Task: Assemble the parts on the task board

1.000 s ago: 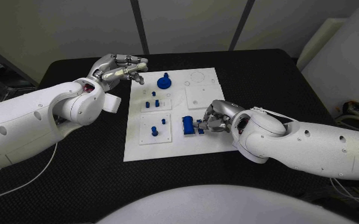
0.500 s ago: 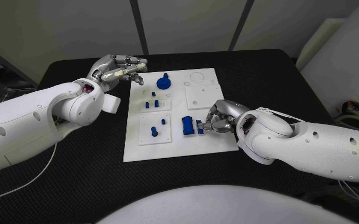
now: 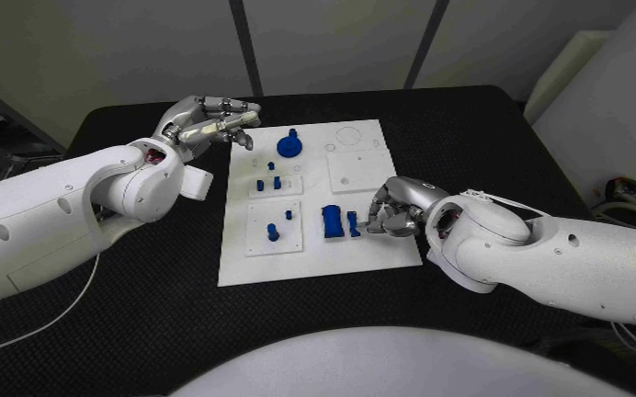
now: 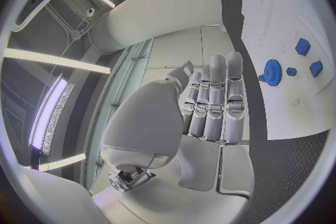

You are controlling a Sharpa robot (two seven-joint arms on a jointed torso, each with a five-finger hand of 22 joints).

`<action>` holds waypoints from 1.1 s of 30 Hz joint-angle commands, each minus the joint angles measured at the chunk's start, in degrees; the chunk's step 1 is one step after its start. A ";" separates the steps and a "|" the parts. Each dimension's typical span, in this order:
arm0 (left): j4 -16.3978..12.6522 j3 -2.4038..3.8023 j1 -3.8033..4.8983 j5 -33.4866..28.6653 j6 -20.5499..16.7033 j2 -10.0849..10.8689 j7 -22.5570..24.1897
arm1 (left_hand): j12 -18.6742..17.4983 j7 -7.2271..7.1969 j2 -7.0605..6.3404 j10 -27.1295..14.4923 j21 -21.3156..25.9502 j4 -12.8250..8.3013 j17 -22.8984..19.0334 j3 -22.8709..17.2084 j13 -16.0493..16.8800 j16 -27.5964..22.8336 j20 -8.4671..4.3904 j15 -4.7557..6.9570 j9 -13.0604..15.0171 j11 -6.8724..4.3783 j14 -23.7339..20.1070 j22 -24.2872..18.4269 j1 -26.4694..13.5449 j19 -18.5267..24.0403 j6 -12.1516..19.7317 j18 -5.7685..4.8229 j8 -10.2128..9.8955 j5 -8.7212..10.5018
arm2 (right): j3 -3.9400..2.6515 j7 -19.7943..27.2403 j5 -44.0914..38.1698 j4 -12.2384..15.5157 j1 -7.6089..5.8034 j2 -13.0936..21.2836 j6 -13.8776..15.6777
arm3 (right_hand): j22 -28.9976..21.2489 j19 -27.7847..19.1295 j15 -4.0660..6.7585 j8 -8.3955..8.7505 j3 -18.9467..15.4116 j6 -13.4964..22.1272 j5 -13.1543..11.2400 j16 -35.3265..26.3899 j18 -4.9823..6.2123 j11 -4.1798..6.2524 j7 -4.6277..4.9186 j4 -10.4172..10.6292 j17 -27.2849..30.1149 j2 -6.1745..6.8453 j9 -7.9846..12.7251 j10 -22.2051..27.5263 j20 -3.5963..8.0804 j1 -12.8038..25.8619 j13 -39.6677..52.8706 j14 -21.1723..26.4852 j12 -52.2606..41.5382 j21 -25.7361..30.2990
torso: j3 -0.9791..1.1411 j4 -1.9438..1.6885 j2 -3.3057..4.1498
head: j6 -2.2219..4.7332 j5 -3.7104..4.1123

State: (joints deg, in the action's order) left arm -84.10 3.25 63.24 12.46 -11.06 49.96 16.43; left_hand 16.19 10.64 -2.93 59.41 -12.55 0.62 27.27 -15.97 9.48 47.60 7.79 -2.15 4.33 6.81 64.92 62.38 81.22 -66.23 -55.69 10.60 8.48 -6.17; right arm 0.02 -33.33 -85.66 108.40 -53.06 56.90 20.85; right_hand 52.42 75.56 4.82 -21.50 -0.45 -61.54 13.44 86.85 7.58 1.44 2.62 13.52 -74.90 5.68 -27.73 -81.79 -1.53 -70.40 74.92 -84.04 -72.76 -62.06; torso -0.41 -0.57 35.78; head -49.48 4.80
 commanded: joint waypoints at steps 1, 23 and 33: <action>0.02 0.03 0.09 -0.10 0.59 0.00 0.32 | 0.34 0.25 -0.24 -0.36 0.08 0.03 -0.06 -0.29 -0.05 -0.37 -0.08 -0.12 -0.09 0.00 -0.31 0.05 0.35 0.01 0.34 -0.29 0.04 -0.26 | 0.01 3.58 -0.42 0.69 -0.07 0.57 -3.53 | -0.14 -0.10 0.17 -0.37 -0.41 0.22 -0.32 -0.28 -0.47 0.10 -0.09 -0.03 -10.68 -0.11 -0.06 0.14 0.11 -0.46 1.22 -4.97 0.03 0.31 | -0.04 -0.08 0.04 | -0.08 -0.05; 0.24 0.03 0.08 -0.10 0.60 -0.19 0.47 | 0.34 0.25 -0.24 -0.36 0.08 0.03 -0.06 -0.29 -0.05 -0.37 -0.08 -0.12 -0.09 0.00 -0.31 0.05 0.35 0.01 0.34 -0.29 0.04 -0.26 | 0.02 4.62 -0.43 0.20 -0.03 0.35 -2.99 | 0.20 0.05 0.20 -0.58 -1.46 -0.04 -0.10 -0.12 -0.53 0.14 -0.15 0.68 -10.89 -1.36 -0.11 -0.06 0.12 -0.50 1.47 -5.02 -0.31 0.09 | 0.01 -0.11 0.07 | -0.29 -0.11; 0.31 0.03 0.07 -0.10 0.67 -0.35 0.42 | 0.36 0.25 -0.26 -0.38 0.06 -0.03 -0.07 -0.38 -0.07 -0.38 -0.08 -0.12 -0.09 0.00 -0.33 0.10 0.39 0.04 0.35 -0.29 0.04 -0.26 | 0.01 4.10 -0.52 -1.33 -0.04 -0.83 -3.00 | 0.37 0.15 0.23 -0.68 -1.94 -0.11 0.16 -0.06 -0.55 0.18 -0.21 1.24 -10.97 -2.11 -0.14 -0.12 0.15 -0.32 1.51 -5.04 -0.38 -0.02 | -0.02 -0.10 0.10 | -0.51 -0.15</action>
State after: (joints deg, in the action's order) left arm -83.78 3.25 63.23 12.46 -11.05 49.69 16.45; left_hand 16.19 10.85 -2.93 59.41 -12.55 0.62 27.27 -15.96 9.49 47.60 7.79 -2.15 4.29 6.81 64.92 62.43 81.22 -66.23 -55.47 10.60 8.48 -6.17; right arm 0.04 -29.27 -85.82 107.28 -53.02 56.15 17.40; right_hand 52.69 75.56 4.82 -21.92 -2.19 -61.54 13.42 86.85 7.58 1.44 2.63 14.63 -74.90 4.09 -27.82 -81.79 -1.52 -70.63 74.92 -84.04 -72.98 -62.06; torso -0.40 -0.65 35.86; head -49.93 4.67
